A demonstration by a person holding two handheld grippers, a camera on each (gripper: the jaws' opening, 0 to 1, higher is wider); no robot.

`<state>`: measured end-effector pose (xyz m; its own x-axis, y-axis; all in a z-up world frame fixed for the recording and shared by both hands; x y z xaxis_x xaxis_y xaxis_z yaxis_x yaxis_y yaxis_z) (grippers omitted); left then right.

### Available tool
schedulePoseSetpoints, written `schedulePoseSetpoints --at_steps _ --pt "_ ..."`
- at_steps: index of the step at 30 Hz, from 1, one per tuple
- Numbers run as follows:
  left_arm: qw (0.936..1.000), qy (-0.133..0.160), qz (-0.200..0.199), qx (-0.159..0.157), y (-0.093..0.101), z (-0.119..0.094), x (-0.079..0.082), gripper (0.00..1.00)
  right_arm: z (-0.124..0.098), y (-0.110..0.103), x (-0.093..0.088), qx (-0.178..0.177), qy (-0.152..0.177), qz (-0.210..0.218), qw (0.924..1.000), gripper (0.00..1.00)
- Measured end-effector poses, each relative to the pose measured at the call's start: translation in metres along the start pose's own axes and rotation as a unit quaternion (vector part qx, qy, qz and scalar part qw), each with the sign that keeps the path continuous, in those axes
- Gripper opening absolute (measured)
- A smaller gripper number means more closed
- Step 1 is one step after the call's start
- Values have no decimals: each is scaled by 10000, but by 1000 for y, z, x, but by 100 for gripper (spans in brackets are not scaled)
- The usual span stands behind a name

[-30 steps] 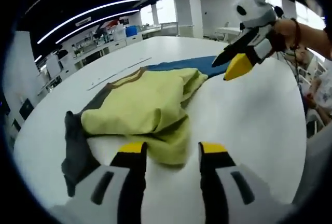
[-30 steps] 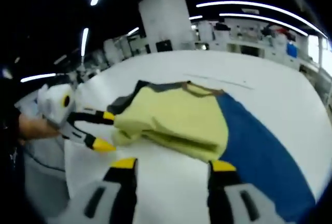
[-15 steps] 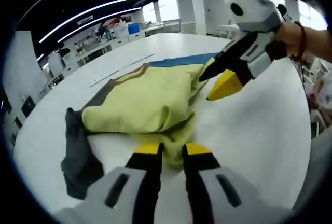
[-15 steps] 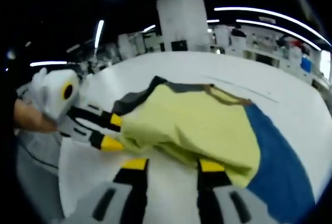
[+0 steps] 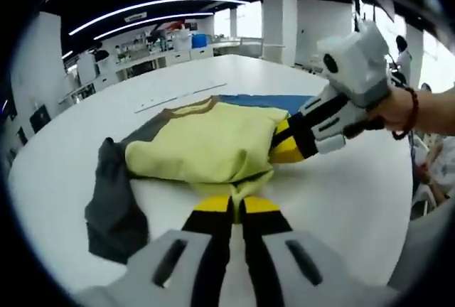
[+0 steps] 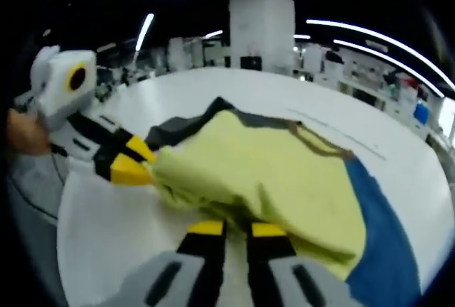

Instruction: Fold the garment on the visible template until the final outline fits inside the template.

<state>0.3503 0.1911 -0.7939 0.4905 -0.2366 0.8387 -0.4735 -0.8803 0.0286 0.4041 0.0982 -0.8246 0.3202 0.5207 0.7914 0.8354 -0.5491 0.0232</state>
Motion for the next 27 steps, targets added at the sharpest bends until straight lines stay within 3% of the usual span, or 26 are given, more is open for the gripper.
schedulePoseSetpoints --at_steps 16,27 --pt "9982 430 -406 68 -1 -30 33 1 -38 5 20 -34 247 -67 9997 0" --pt "9975 459 -516 144 -9 -47 40 1 -70 7 21 -75 336 104 9994 0"
Point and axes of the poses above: the point that each gripper's makers call its tool centre point, and the gripper's own axes: z roughly forward along the fingers, y roughly to its right, x roughly out of its top, the point moved 2 cm from there along -z, roughly backward along the fingers, and after that the axes turned 1 degree about -x, right-handed, at the moved point
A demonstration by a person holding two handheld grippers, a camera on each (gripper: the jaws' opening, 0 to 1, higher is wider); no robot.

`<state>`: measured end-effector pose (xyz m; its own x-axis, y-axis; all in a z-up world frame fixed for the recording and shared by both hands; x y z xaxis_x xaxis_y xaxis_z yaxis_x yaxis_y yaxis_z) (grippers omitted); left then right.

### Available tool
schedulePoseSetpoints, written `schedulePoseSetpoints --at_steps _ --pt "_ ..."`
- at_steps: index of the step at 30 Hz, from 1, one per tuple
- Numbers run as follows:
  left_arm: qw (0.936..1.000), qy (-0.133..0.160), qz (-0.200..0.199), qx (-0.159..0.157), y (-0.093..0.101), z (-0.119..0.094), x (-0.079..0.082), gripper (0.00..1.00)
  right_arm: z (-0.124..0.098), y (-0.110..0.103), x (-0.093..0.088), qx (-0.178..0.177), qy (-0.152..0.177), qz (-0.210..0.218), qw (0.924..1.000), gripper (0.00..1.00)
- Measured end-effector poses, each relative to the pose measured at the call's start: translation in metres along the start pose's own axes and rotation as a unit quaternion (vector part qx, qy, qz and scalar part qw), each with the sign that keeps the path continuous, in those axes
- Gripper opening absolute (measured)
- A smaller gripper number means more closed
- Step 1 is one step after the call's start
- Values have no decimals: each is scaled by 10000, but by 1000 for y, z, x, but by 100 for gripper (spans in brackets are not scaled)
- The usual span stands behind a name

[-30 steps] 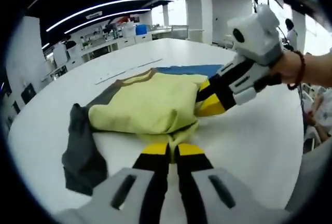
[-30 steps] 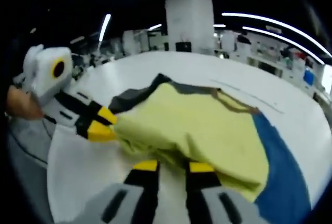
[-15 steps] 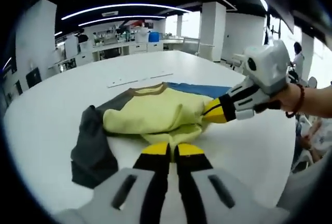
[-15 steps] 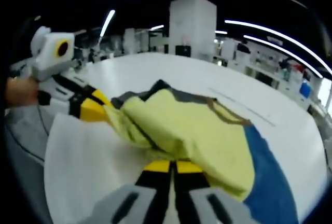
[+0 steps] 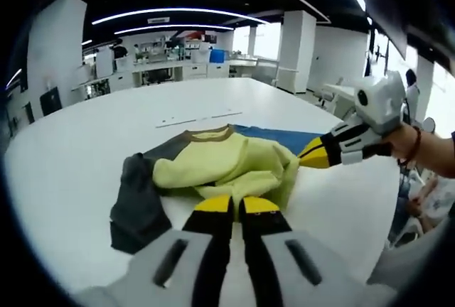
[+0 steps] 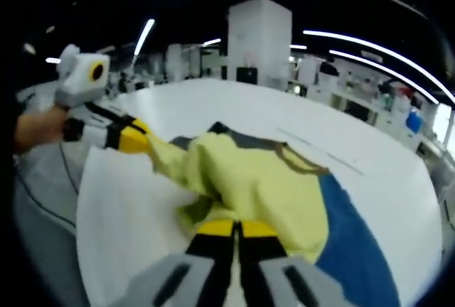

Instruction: Fold the garment on the visible template until the final outline fits inside the template.

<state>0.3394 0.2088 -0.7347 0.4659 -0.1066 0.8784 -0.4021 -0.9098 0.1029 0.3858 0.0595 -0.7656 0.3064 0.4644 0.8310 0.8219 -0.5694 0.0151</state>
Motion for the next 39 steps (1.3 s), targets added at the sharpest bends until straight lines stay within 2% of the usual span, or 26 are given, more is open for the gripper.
schedulePoseSetpoints --at_steps 7,13,23,32,39 --pt "10000 -59 -45 -3 -2 -9 -3 1 -16 0 -4 30 44 310 9995 0" --pt "9992 -98 -385 -51 -4 -21 -4 1 -29 5 -3 151 91 494 9986 0" --pt "9982 -327 -476 -131 4 -30 -18 1 -49 10 -9 206 23 680 9975 0" --pt "9966 -504 -523 -384 33 -30 -28 1 -57 18 -17 34 -144 642 9978 0" --pt "9952 -475 -484 -702 67 -15 -23 1 -56 25 -26 -50 -228 728 9971 0"
Point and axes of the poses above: the point that each gripper's makers call its tool centre point, and the gripper's own axes: z roughly forward along the fingers, y roughly to its right, x roughly out of its top, the point moved 2 cm from there along -z, roughly backward along the fingers, and after that the axes turned 1 degree about -x, right-handed, at the moved point
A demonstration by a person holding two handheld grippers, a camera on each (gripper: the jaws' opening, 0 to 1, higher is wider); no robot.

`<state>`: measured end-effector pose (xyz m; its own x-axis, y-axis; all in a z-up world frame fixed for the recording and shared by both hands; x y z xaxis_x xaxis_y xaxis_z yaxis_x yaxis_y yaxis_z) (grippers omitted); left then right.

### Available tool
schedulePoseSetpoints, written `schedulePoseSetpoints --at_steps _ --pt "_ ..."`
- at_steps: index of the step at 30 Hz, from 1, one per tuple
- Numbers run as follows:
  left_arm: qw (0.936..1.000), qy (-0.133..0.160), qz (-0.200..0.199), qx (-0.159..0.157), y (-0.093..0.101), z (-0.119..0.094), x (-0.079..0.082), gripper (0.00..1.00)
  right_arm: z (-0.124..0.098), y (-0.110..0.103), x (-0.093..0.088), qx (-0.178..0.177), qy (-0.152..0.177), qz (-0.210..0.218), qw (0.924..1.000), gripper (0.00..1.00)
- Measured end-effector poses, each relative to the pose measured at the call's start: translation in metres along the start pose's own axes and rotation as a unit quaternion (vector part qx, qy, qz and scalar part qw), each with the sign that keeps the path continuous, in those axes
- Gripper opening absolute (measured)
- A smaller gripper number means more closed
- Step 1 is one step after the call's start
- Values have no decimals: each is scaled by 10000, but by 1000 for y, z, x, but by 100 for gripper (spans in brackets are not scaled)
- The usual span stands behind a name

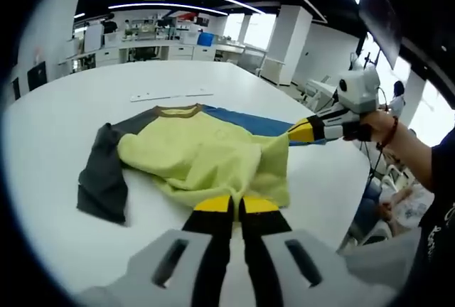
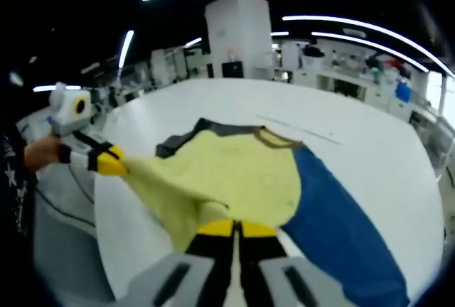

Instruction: Fold the garment on the visible template until the final outline fits inside the template.

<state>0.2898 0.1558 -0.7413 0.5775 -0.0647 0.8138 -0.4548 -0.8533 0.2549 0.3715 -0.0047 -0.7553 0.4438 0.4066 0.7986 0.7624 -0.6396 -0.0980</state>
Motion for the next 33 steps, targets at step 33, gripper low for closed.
schedulePoseSetpoints --at_steps 33 --pt "9914 -373 1166 -467 29 82 -39 10 15 11 -30 -684 -255 802 9941 28"
Point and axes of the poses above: the point that each gripper's makers call its tool centre point, and the gripper's own axes: z roughly forward along the fingers, y roughly to its right, x roughly out of its top, the point moved 2 cm from there along -z, roughly backward along the fingers, and after that the axes turned 1 degree about -x, right-handed, at the moved point
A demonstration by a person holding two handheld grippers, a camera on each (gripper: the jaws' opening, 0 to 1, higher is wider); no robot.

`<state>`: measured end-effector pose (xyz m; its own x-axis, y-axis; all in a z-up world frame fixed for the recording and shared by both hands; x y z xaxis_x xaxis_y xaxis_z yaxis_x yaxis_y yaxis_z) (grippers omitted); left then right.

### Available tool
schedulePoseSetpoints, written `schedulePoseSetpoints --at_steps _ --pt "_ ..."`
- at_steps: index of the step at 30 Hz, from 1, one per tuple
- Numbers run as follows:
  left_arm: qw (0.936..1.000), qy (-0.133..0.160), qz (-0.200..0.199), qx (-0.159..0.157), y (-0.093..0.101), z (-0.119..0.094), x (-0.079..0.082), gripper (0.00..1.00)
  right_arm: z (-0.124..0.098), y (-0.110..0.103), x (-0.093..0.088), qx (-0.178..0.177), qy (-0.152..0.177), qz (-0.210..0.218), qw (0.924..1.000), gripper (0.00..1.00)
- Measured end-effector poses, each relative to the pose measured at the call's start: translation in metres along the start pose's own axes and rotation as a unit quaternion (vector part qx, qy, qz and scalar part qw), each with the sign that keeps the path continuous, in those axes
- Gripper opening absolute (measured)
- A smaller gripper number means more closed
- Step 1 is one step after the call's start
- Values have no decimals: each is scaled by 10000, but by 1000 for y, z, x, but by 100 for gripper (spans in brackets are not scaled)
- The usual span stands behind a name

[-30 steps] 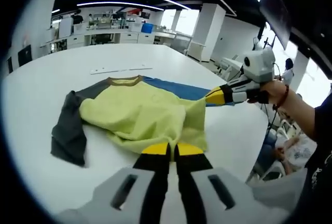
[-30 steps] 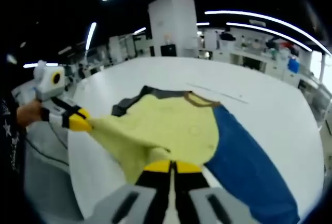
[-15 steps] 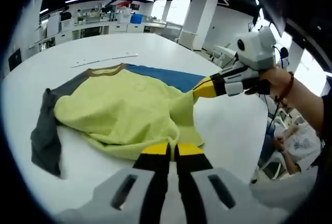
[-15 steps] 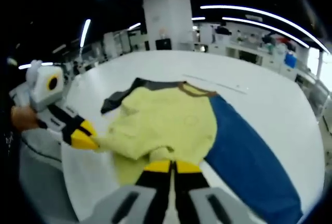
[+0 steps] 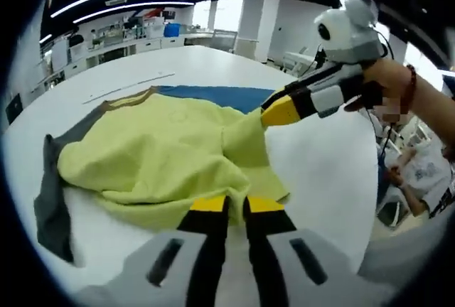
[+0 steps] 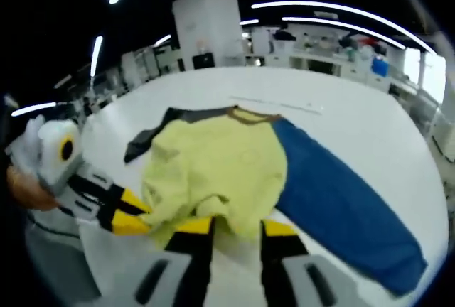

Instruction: Fold the garment on the visible template until the final outline fits inside the template.

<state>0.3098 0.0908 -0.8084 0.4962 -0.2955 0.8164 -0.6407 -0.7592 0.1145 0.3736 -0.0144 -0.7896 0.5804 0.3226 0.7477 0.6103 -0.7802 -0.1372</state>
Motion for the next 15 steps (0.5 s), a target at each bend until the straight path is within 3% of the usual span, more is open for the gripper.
schedulePoseSetpoints --at_steps 3,9,12,15 --pt "9988 359 319 -7 -1 -13 16 21 -4 -2 -1 -85 1 179 9998 40" --pt "9974 603 398 11 -21 -37 28 46 -11 -11 -5 -94 -25 355 9993 58" --pt "9975 562 413 98 -37 -47 26 52 -12 -14 -7 -108 -31 437 9990 66" --pt "9979 452 372 295 -60 -56 18 56 -15 -21 -12 -122 -79 430 9990 67"
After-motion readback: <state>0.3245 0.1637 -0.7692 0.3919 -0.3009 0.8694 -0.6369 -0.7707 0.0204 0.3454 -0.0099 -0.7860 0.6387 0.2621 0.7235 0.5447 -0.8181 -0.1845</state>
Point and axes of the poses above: the point that each gripper's makers call its tool centre point, and the gripper's own axes: z roughly forward along the fingers, y roughly to its right, x roughly out of its top, the point moved 2 cm from there along -z, roughly backward along the fingers, and after that the axes turned 1 degree about -x, right-handed, at the moved point
